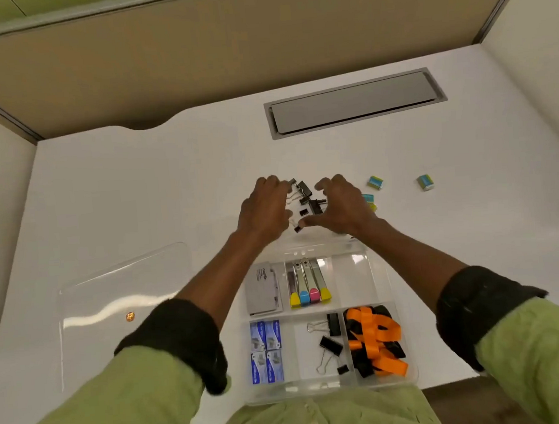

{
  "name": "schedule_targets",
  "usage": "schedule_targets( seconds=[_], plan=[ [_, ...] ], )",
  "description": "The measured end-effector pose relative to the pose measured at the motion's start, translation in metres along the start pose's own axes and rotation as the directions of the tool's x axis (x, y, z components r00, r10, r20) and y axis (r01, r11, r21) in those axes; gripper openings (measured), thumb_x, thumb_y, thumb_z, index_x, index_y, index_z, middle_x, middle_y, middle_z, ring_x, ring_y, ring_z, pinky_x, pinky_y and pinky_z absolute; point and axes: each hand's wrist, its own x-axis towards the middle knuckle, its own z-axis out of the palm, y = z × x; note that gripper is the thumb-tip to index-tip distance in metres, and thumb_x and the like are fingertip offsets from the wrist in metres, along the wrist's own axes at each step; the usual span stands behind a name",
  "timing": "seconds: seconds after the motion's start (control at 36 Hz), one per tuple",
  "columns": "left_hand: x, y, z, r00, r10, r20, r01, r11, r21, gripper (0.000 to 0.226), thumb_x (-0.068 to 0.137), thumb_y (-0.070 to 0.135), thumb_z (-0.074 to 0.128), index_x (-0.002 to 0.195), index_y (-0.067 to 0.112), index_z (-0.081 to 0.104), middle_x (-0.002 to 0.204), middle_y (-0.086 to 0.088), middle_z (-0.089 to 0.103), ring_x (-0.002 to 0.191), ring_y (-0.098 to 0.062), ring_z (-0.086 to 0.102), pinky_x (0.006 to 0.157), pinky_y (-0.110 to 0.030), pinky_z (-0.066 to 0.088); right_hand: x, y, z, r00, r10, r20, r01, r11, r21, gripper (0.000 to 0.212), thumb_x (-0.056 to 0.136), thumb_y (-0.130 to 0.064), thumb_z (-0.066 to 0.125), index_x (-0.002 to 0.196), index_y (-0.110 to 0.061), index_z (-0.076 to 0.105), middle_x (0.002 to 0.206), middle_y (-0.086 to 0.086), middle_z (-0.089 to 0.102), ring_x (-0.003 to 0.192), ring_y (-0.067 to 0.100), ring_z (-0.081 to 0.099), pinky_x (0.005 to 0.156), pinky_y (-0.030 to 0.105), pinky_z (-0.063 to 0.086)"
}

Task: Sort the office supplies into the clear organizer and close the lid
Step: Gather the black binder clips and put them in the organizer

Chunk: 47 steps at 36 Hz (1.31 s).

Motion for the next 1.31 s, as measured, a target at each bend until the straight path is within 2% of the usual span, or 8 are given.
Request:
schedule_targets(
  seconds=[0.14, 0.28, 0.39, 0.47, 0.58, 1.03, 1.19, 1.31],
  plan=[
    [0.046, -0.016, 0.018, 0.985, 0.074, 0.158, -0.089, 0.992, 0.086, 0.076, 0.091, 0.015, 0.073, 0.156, 0.023, 0.034, 0.167, -0.009, 0.019, 0.150, -0.031, 0.023, 0.093, -0.050, 0.054, 0.019, -0.009, 0.020, 0.998, 0.065, 0.024, -0.062, 0.991, -0.117, 0.102, 0.058, -0.075, 0.080, 0.131, -0.009, 0.051, 0.130, 0.017, 0.045, 0.109, 0.033, 0.057, 0.080, 0.042, 0.053],
    [0.068, -0.022, 0.038, 0.957, 0.127, 0.260, -0.138, 0.990, 0.025, 0.087, 0.092, 0.007, 0.071, 0.161, 0.030, 0.024, 0.173, -0.006, -0.003, 0.155, -0.031, 0.011, 0.104, -0.046, 0.047, 0.023, -0.010, 0.042, 0.995, 0.098, -0.030, -0.101, 0.985, -0.136, 0.095, 0.065, -0.067, 0.081, 0.131, -0.008, 0.048, 0.133, 0.020, 0.040, 0.116, 0.038, 0.052, 0.079, 0.044, 0.053],
    [0.072, -0.019, 0.043, 0.943, 0.164, 0.290, -0.177, 0.984, 0.020, 0.074, 0.092, 0.010, 0.069, 0.156, 0.029, 0.038, 0.168, -0.010, 0.019, 0.148, -0.033, 0.022, 0.112, -0.048, 0.041, 0.026, -0.008, 0.050, 0.989, 0.106, -0.100, -0.112, 0.992, -0.054, 0.075, 0.077, -0.055, 0.078, 0.130, -0.010, 0.052, 0.126, 0.018, 0.045, 0.105, 0.035, 0.057, 0.071, 0.041, 0.052],
    [0.068, -0.018, 0.045, 0.953, 0.193, 0.235, -0.205, 0.978, 0.030, 0.051, 0.089, 0.003, 0.065, 0.137, 0.021, 0.060, 0.152, -0.012, 0.040, 0.135, -0.034, 0.036, 0.102, -0.050, 0.046, 0.030, -0.006, 0.050, 0.988, 0.110, -0.106, -0.111, 0.994, -0.003, 0.056, 0.081, -0.048, 0.077, 0.119, -0.011, 0.059, 0.117, 0.017, 0.048, 0.088, 0.033, 0.062, 0.069, 0.040, 0.056],
    [0.062, -0.025, 0.052, 0.975, 0.185, 0.120, -0.187, 0.982, 0.010, 0.029, 0.087, 0.013, 0.077, 0.114, 0.013, 0.066, 0.122, -0.010, 0.052, 0.108, -0.029, 0.047, 0.082, -0.047, 0.053, 0.031, -0.007, 0.050, 0.988, 0.141, -0.063, -0.141, 0.990, 0.003, 0.044, 0.075, -0.038, 0.081, 0.106, -0.014, 0.061, 0.117, 0.014, 0.046, 0.092, 0.032, 0.059, 0.071, 0.037, 0.054],
    [0.044, -0.036, 0.051, 0.996, 0.051, 0.074, -0.035, 0.978, -0.206, 0.034, 0.083, 0.020, 0.080, 0.114, 0.013, 0.067, 0.104, -0.009, 0.059, 0.093, -0.028, 0.060, 0.075, -0.029, 0.038, 0.023, -0.016, 0.056, 0.998, 0.032, 0.048, -0.021, 0.980, -0.200, 0.048, 0.076, -0.034, 0.076, 0.116, -0.017, 0.058, 0.123, 0.011, 0.046, 0.109, 0.039, 0.054, 0.065, 0.036, 0.041],
    [0.042, -0.043, 0.046, 0.997, -0.065, 0.041, 0.075, 0.940, -0.333, 0.037, 0.070, 0.018, 0.089, 0.103, 0.015, 0.073, 0.098, -0.010, 0.068, 0.090, -0.026, 0.064, 0.077, -0.034, 0.050, 0.032, -0.009, 0.059, 1.000, 0.005, 0.028, 0.001, 0.977, -0.213, 0.024, 0.077, -0.018, 0.073, 0.099, -0.009, 0.072, 0.106, 0.015, 0.056, 0.086, 0.036, 0.063, 0.069, 0.036, 0.055],
    [0.036, -0.051, 0.040, 0.992, -0.123, 0.017, 0.119, 0.900, -0.420, 0.035, 0.067, 0.013, 0.090, 0.099, 0.015, 0.077, 0.094, -0.004, 0.076, 0.088, -0.022, 0.070, 0.080, -0.037, 0.059, 0.040, -0.002, 0.056, 1.000, 0.003, 0.015, -0.001, 0.985, -0.170, 0.014, 0.081, -0.009, 0.066, 0.094, -0.005, 0.071, 0.102, 0.015, 0.066, 0.089, 0.032, 0.066, 0.075, 0.036, 0.056]
  ],
)
